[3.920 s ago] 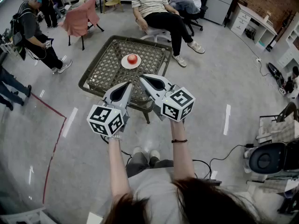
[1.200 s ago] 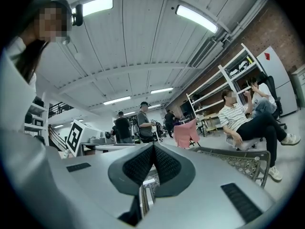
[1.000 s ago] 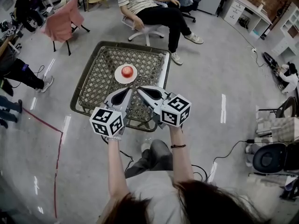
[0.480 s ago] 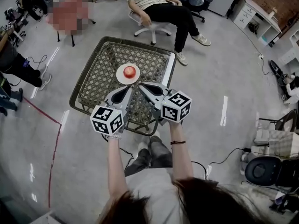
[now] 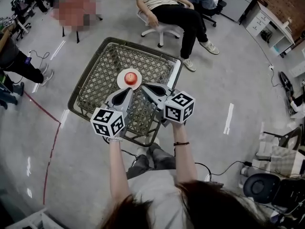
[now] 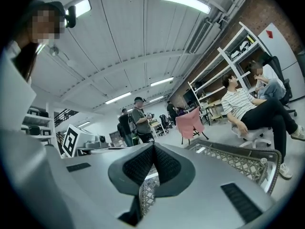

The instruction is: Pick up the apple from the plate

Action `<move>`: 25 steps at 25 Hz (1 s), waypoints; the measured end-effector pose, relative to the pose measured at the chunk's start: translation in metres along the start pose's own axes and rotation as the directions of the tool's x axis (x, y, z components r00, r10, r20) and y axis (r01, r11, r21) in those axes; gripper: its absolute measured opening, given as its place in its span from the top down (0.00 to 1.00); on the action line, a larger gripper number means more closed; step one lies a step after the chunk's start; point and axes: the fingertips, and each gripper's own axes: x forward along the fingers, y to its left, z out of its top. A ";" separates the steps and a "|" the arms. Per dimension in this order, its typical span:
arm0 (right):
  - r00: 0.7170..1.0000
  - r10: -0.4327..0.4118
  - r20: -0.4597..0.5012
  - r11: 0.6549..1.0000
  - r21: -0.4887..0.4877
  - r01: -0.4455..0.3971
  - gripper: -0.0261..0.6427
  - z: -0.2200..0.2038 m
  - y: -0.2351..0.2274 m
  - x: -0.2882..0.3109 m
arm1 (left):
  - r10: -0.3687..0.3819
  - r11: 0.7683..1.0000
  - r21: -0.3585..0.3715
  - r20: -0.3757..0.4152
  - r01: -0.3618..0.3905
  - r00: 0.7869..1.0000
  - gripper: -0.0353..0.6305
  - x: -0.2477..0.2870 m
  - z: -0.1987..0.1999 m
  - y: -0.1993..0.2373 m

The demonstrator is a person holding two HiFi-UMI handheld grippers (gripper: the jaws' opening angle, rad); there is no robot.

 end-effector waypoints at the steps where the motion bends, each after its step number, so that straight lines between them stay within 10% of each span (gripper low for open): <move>1: 1.000 0.006 -0.003 1.000 0.000 -0.006 0.95 0.000 -0.004 0.002 | 0.008 1.000 0.001 0.005 -0.008 1.000 0.93 0.003 0.001 0.002; 25: 0.997 0.013 -0.070 0.996 0.094 -0.006 0.95 -0.030 -0.060 0.042 | 0.125 0.991 -0.037 -0.088 -0.129 0.988 0.93 0.042 -0.039 0.050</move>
